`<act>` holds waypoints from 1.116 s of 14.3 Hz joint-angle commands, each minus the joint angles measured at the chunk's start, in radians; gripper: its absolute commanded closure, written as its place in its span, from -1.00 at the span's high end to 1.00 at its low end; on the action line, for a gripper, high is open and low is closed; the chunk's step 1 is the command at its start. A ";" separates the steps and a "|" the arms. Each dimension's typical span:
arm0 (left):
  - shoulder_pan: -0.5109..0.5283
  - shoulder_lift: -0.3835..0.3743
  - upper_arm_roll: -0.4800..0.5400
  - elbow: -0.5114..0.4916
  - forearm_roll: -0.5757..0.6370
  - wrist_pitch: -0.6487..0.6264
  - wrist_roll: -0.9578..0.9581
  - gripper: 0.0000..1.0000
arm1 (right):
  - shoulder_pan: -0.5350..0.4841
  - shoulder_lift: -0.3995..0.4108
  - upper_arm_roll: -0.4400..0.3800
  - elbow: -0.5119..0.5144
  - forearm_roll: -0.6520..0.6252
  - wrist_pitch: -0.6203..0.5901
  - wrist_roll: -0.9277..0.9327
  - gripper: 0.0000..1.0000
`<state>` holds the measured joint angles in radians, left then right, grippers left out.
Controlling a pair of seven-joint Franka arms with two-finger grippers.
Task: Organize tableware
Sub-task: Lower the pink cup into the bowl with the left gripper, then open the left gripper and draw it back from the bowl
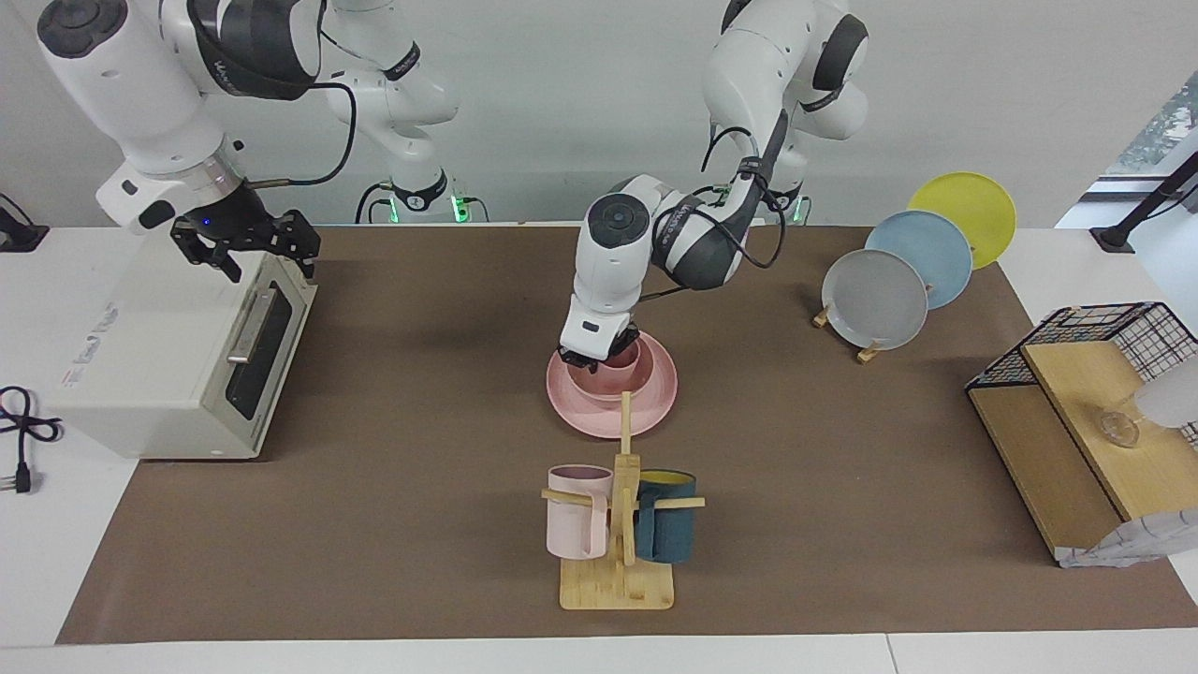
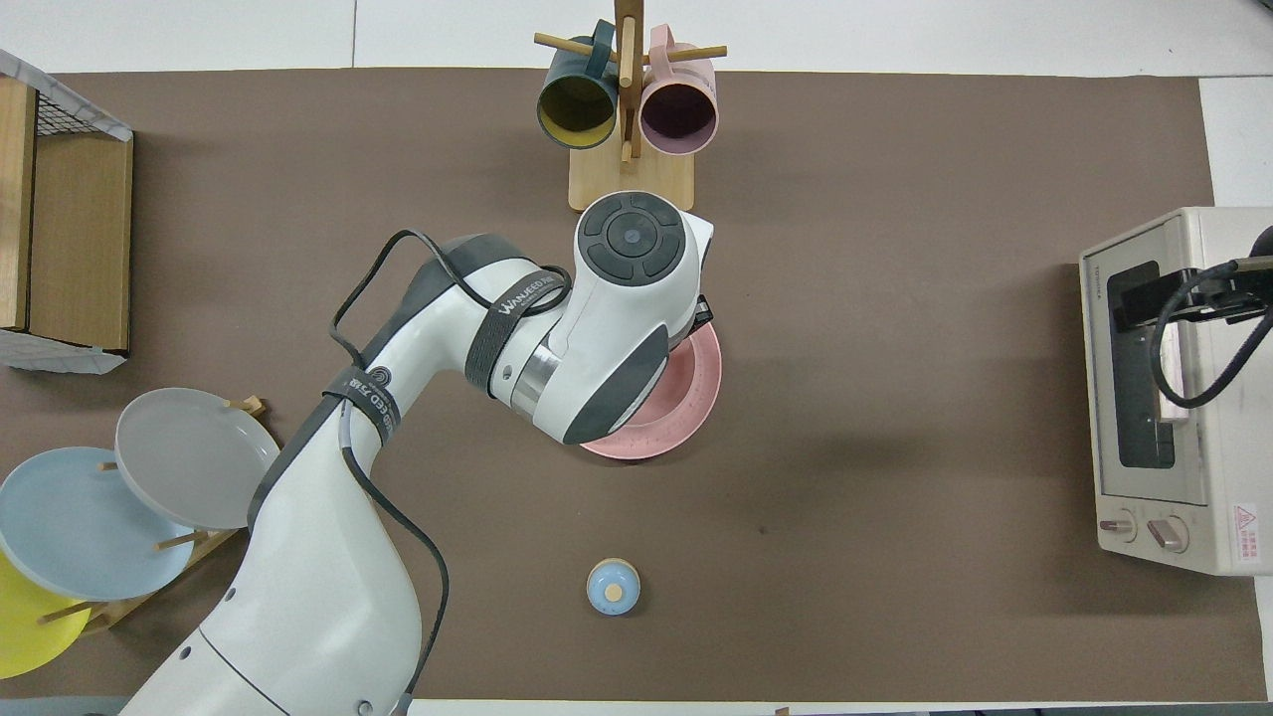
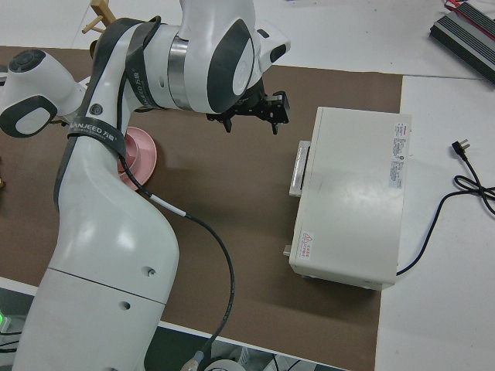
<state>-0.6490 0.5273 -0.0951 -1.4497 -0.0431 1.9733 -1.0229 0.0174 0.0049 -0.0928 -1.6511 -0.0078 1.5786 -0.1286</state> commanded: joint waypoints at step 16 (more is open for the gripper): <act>0.345 -0.325 0.021 0.005 0.014 -0.330 0.473 1.00 | -0.011 -0.034 0.004 -0.018 0.029 -0.019 0.040 1.00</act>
<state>-0.3848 0.2455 -0.0647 -1.4078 -0.0348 1.6880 -0.6938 0.0109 -0.0104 -0.0950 -1.6512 -0.0044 1.5552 -0.0985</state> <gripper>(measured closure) 0.000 0.000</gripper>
